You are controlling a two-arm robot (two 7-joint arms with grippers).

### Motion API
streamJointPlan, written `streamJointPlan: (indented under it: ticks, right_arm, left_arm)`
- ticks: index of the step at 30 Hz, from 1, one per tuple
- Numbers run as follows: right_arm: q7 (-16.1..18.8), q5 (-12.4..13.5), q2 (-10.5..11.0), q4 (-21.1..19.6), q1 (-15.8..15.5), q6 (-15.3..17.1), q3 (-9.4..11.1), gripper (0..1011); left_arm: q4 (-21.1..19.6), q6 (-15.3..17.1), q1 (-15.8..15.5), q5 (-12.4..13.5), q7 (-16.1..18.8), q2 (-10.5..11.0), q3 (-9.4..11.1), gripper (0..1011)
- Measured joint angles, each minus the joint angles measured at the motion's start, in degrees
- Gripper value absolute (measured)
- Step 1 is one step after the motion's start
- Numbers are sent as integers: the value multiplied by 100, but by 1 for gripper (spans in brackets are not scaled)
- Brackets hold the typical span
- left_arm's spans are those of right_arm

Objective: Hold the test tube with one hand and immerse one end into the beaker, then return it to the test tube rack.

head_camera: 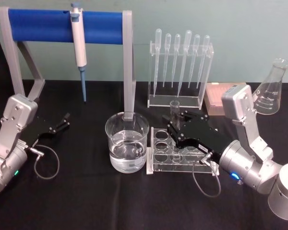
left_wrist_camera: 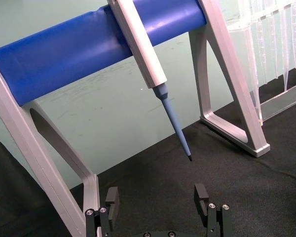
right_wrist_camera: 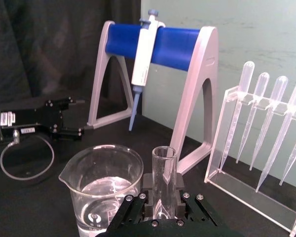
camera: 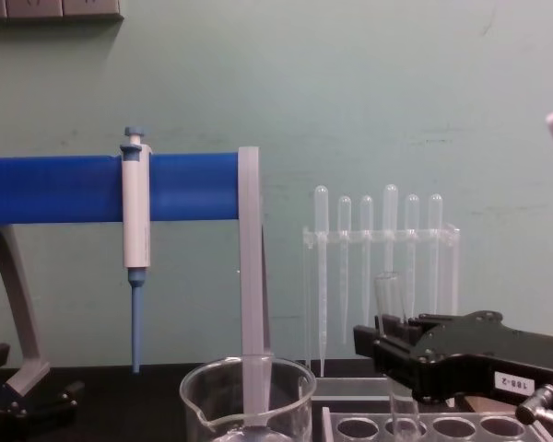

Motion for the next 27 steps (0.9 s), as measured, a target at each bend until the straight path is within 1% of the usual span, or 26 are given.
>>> streamJointPlan:
  ticks: [4, 6, 7, 8, 9, 12, 13, 16, 17, 19, 20, 21, 22, 23, 27]
  right_arm:
    - [-5, -60, 23, -45, 22, 145, -21, 315]
    - [-6, -88, 40, -93, 17, 219, -23, 399]
    - [-13, -92, 62, -144, -21, 254, -10, 442]
    - [-24, -92, 78, -180, -57, 273, 9, 457]
    - [-65, -89, 121, -267, -161, 308, 64, 528]
    - [-125, -70, 199, -409, -352, 346, 163, 589]
    - [-157, -50, 251, -494, -478, 365, 234, 650]
    - [-204, -5, 359, -636, -723, 376, 386, 708]
    - [-243, 27, 421, -705, -884, 344, 507, 768]
    - [-297, 54, 470, -752, -1040, 268, 645, 800]
    - [-376, 60, 497, -775, -1173, 186, 783, 853]
    - [-441, 57, 504, -778, -1259, 130, 882, 853]
    - [-493, 51, 504, -778, -1310, 96, 936, 893]
    - [-634, 26, 486, -767, -1426, 5, 1096, 942]
    - [-924, -76, 374, -655, -1613, -262, 1338, 1002]
  left_arm:
    - [0, 0, 0, 0, 0, 0, 0, 1000]
    - [0, 0, 0, 0, 0, 0, 0, 1000]
    - [0, 0, 0, 0, 0, 0, 0, 1000]
    - [0, 0, 0, 0, 0, 0, 0, 1000]
    - [0, 0, 0, 0, 0, 0, 0, 1000]
    - [0, 0, 0, 0, 0, 0, 0, 1000]
    - [0, 0, 0, 0, 0, 0, 0, 1000]
    - [0, 0, 0, 0, 0, 0, 0, 1000]
    - [0, 0, 0, 0, 0, 0, 0, 1000]
    - [0, 0, 0, 0, 0, 0, 0, 1000]
    - [0, 0, 0, 0, 0, 0, 0, 1000]
    - [0, 0, 0, 0, 0, 0, 0, 1000]
    - [0, 0, 0, 0, 0, 0, 0, 1000]
    - [0, 0, 0, 1, 0, 0, 0, 1000]
    - [0, 0, 0, 0, 0, 0, 0, 1000]
